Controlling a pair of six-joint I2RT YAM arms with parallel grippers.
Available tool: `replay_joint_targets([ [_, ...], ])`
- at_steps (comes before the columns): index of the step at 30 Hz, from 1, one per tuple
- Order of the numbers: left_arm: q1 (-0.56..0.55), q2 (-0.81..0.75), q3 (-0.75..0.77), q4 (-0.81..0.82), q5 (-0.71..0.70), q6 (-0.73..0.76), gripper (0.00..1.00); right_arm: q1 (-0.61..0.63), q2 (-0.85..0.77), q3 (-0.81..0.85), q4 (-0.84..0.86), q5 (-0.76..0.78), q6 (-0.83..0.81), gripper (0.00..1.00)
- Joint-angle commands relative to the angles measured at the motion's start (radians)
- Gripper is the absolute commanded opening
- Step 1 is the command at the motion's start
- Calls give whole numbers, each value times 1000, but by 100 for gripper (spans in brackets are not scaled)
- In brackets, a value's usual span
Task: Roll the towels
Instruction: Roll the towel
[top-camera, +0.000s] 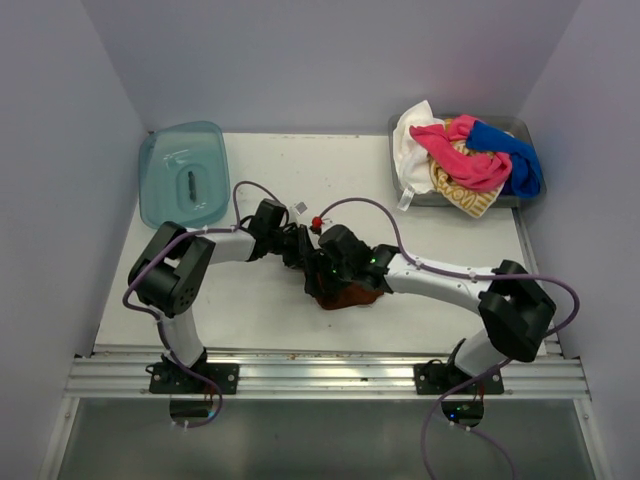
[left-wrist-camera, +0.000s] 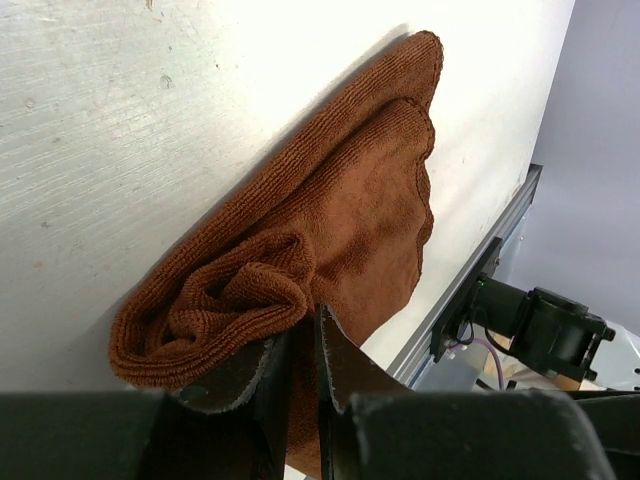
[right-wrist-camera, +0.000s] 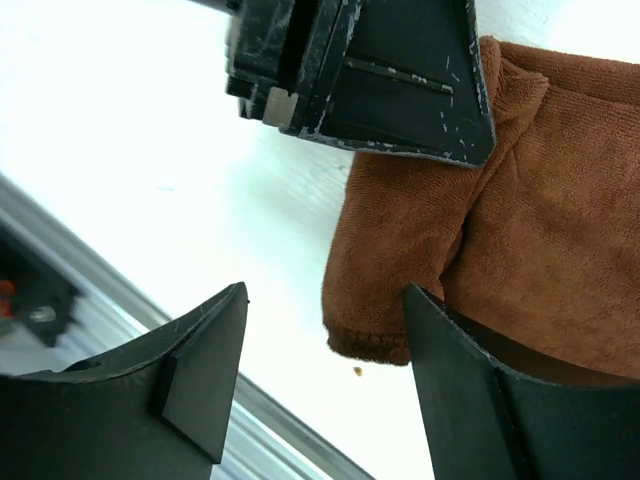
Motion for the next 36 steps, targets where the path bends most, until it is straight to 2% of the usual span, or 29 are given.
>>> replay_joint_targets([
  [1, -17, 44, -15, -47, -59, 39, 18, 28, 55, 62, -115, 118, -63, 66],
  [9, -17, 38, -20, -52, -60, 45, 18, 38, 84, 81, -122, 163, -47, 55],
  [11, -17, 36, -20, -52, -60, 47, 18, 38, 85, 82, -127, 162, -44, 45],
  [16, -17, 29, -22, -55, -63, 47, 18, 40, 96, 78, -142, 177, -24, 28],
  [17, -17, 29, -18, -57, -65, 47, 18, 40, 95, 76, -147, 183, -5, 19],
  [20, -17, 21, -14, -95, -63, 56, 18, 37, 62, 44, -132, 183, 50, 2],
  [27, -17, -34, -3, -130, -74, 60, 18, -29, -19, -124, 42, 25, 189, 0],
  [31, -17, -62, 9, -155, -93, 57, 19, -75, -36, -278, 222, -75, 264, 0],
  [36, -17, -114, 15, -172, -100, 50, 25, -107, -16, -367, 322, -137, 322, 0],
])
